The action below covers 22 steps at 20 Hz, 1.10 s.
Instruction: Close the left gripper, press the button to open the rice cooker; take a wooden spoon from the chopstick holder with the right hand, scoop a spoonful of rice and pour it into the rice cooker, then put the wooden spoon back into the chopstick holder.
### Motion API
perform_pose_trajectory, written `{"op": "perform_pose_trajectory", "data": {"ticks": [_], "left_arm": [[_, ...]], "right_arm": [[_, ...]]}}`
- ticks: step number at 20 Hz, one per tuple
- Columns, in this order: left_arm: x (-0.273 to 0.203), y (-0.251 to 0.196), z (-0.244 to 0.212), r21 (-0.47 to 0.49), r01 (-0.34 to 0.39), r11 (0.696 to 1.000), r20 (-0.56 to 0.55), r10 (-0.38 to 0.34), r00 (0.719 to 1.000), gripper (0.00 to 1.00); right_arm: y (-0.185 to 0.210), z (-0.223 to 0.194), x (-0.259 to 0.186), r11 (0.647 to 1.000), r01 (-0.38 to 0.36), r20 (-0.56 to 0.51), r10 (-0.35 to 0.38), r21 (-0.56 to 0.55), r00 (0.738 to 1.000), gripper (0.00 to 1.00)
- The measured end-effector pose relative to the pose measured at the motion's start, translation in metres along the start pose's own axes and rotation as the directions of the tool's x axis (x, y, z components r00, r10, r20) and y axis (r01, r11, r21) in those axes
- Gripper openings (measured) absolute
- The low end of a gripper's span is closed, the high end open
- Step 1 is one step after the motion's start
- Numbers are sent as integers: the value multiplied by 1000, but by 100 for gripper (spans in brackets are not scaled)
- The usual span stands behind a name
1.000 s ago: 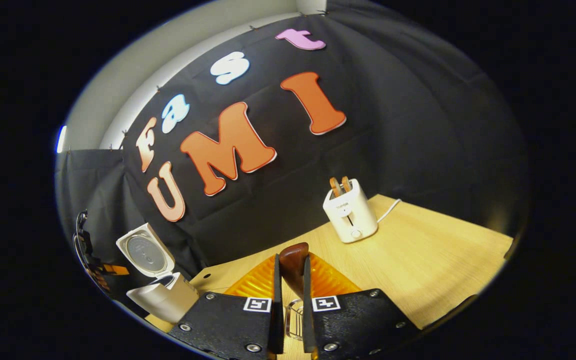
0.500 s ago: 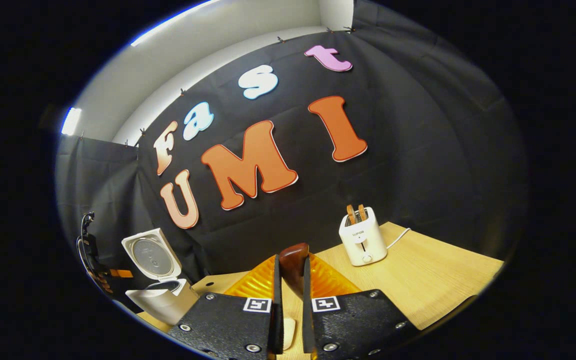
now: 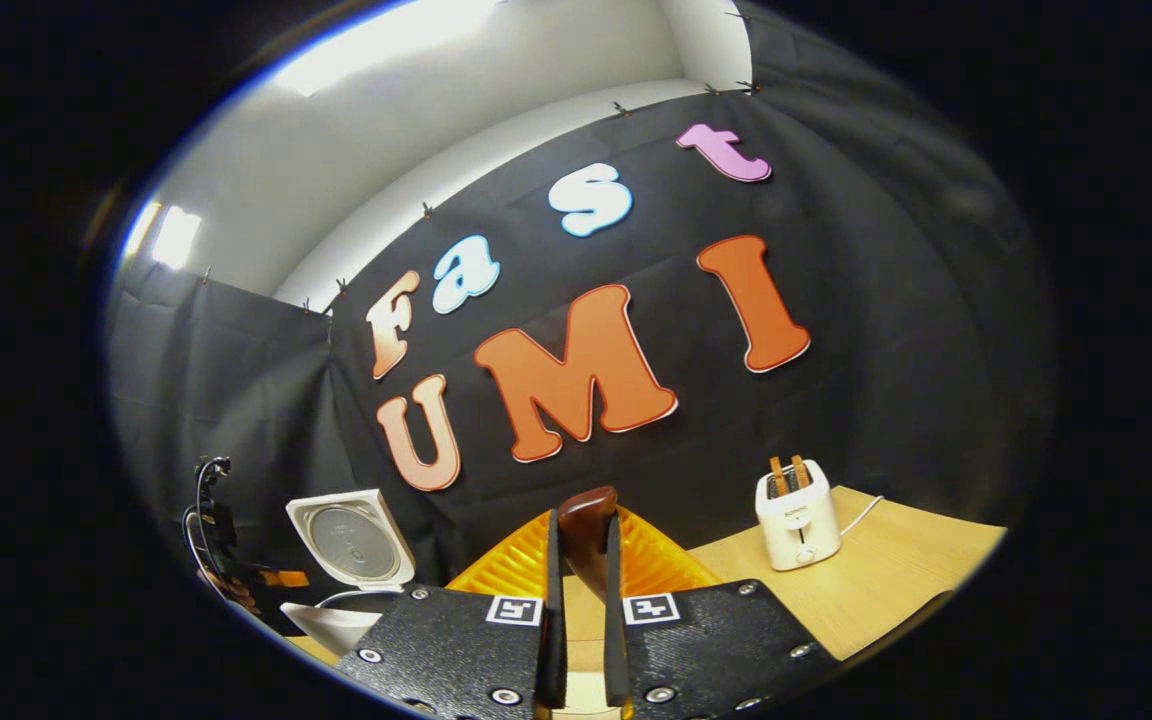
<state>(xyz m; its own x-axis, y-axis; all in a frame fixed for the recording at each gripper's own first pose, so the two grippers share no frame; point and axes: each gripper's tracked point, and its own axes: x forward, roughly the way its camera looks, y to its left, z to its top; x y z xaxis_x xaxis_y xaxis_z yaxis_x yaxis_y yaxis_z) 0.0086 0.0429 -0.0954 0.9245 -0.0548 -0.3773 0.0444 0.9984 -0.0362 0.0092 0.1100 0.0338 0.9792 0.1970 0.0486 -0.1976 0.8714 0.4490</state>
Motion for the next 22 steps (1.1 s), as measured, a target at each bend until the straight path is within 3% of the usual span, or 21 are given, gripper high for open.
{"op": "perform_pose_trajectory", "data": {"ticks": [3, 8, 17, 22], "left_arm": [[0, 7, 3, 12, -23, 1000, 27, 23, 999, 4], [2, 9, 6, 11, -27, 1000, 61, 27, 998, 5], [11, 19, 7, -1, -48, 999, 101, 48, 994, 4], [14, 27, 13, -8, -68, 998, 145, 68, 987, 4]], "right_arm": [[22, -26, 13, 999, -39, -55, 39, 0, 998, 15], [31, -69, 29, 999, -43, -145, 38, -30, 989, 15], [26, -124, 39, 979, 20, -210, -63, -201, 976, 15], [31, -147, 43, 943, 18, -206, -91, -332, 974, 15]]}}
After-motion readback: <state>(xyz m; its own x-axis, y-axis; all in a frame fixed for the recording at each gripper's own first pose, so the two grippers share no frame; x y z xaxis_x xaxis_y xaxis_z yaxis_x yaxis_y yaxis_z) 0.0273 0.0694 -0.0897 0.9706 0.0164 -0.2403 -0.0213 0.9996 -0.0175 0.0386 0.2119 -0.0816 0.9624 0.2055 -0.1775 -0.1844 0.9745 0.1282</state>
